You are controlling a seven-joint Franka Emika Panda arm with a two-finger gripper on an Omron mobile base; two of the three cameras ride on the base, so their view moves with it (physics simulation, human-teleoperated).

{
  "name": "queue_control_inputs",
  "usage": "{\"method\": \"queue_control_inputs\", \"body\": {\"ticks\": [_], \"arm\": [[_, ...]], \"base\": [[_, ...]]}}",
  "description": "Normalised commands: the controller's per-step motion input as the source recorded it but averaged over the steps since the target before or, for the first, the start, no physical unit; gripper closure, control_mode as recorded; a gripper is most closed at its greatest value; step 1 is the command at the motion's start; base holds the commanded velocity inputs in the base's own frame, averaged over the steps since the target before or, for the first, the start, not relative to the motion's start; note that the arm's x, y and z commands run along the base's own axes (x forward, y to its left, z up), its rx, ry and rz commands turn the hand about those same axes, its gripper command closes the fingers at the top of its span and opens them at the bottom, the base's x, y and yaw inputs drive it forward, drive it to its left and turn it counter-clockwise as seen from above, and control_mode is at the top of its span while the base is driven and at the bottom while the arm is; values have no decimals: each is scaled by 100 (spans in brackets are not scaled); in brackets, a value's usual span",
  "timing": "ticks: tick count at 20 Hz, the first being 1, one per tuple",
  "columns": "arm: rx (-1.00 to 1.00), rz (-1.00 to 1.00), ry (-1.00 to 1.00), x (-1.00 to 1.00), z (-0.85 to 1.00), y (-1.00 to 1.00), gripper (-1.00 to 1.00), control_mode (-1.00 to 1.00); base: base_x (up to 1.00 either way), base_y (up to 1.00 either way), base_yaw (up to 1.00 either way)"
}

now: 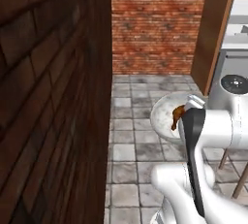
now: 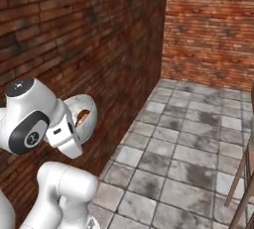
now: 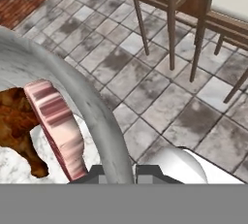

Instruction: Place the bowl with the lemon wedge and mushroom on the second highest shelf of the fridge. Place the bowl with the steak and chicken drumstick on the top shelf of the fridge.

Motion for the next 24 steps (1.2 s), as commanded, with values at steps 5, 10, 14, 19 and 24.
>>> {"method": "queue_control_inputs", "body": {"ticks": [5, 10, 14, 19, 24], "arm": [[0, 0, 0, 0, 0, 0, 100, 100], [0, 0, 0, 0, 0, 0, 100, 100], [0, 0, 0, 0, 0, 0, 100, 100], [0, 0, 0, 0, 0, 0, 100, 100], [0, 0, 0, 0, 0, 0, 100, 100]], "base": [[100, -100, -26], [100, -88, -23], [100, -57, -20], [100, -47, -19], [100, -38, -14]]}}
